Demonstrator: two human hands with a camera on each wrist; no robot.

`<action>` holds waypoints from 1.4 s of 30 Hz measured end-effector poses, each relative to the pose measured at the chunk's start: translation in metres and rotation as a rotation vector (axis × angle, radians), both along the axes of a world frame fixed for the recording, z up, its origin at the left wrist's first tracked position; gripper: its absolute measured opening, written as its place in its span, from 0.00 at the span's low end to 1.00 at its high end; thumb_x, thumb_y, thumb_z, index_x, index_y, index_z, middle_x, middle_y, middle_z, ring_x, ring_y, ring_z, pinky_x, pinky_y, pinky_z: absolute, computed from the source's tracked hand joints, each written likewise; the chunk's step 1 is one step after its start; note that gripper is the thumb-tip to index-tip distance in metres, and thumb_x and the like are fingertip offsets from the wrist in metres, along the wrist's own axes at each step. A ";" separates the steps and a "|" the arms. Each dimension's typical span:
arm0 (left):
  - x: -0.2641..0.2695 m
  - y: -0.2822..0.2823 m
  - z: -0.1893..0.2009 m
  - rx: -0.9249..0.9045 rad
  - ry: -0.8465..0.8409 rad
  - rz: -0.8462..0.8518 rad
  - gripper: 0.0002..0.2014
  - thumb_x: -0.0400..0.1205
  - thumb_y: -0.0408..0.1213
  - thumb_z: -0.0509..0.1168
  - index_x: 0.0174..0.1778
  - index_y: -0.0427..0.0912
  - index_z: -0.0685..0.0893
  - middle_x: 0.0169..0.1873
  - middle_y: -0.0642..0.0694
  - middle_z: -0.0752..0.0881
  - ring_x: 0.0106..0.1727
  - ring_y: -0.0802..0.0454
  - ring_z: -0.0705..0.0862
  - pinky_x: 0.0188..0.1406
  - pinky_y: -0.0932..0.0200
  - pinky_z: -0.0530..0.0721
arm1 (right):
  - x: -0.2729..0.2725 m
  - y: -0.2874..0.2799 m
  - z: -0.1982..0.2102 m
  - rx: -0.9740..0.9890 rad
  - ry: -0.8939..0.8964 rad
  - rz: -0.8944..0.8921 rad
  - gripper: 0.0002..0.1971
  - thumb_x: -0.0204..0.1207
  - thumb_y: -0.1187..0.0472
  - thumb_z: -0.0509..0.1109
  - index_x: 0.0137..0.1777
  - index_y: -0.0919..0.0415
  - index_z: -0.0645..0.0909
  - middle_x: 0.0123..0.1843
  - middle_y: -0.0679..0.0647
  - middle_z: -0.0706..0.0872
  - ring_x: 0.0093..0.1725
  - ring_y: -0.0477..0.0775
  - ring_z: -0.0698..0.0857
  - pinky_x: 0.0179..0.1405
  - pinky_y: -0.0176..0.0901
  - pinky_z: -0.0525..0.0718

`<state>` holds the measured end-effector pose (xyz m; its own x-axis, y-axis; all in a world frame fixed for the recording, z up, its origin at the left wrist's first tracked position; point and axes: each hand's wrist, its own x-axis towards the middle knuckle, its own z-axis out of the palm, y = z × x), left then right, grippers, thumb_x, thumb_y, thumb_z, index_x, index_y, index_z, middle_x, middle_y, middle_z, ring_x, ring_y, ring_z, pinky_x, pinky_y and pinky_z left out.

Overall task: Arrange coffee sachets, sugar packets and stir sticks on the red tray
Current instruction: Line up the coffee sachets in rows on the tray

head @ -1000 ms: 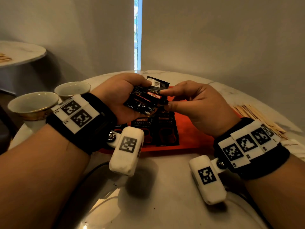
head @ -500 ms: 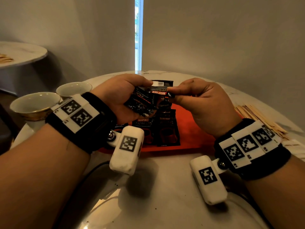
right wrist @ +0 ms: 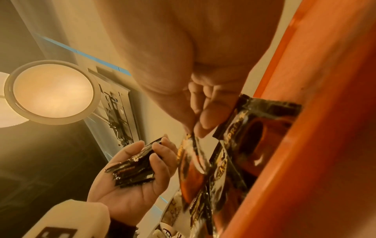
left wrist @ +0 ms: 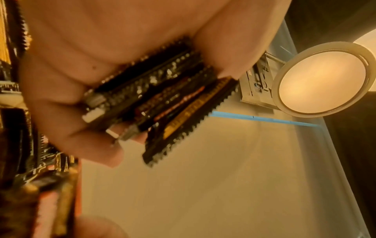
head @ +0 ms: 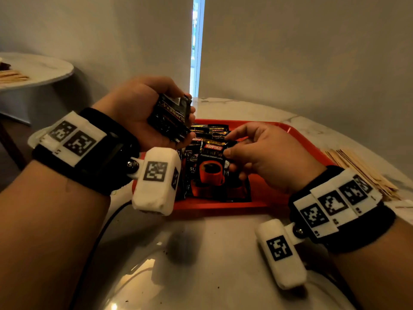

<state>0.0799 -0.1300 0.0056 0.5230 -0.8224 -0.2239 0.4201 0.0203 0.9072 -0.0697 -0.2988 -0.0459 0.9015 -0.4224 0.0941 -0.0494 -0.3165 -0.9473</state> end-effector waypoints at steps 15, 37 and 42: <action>-0.019 -0.016 -0.014 0.196 -0.072 -0.109 0.11 0.81 0.38 0.60 0.56 0.41 0.81 0.48 0.40 0.81 0.46 0.45 0.82 0.56 0.35 0.85 | 0.009 0.014 -0.004 -0.072 0.188 0.029 0.10 0.76 0.72 0.76 0.52 0.59 0.84 0.43 0.70 0.91 0.46 0.78 0.90 0.43 0.70 0.91; -0.017 -0.026 -0.025 0.150 -0.099 -0.047 0.11 0.83 0.32 0.58 0.59 0.40 0.81 0.47 0.39 0.84 0.42 0.46 0.85 0.48 0.39 0.89 | -0.007 -0.005 0.002 -0.131 0.039 -0.059 0.05 0.77 0.68 0.76 0.49 0.58 0.88 0.39 0.55 0.92 0.31 0.52 0.87 0.25 0.45 0.81; -0.018 -0.029 -0.027 -0.009 -0.083 -0.059 0.14 0.85 0.31 0.59 0.66 0.37 0.80 0.49 0.36 0.89 0.43 0.42 0.91 0.38 0.48 0.91 | -0.010 -0.010 0.001 -0.080 -0.130 -0.028 0.11 0.75 0.73 0.76 0.53 0.60 0.87 0.36 0.50 0.89 0.31 0.45 0.83 0.24 0.40 0.75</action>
<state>0.0614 -0.1586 -0.0215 0.4900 -0.8542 -0.1738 0.3441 0.0063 0.9389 -0.0796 -0.3090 -0.0448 0.8674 -0.4336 0.2442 0.0625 -0.3918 -0.9179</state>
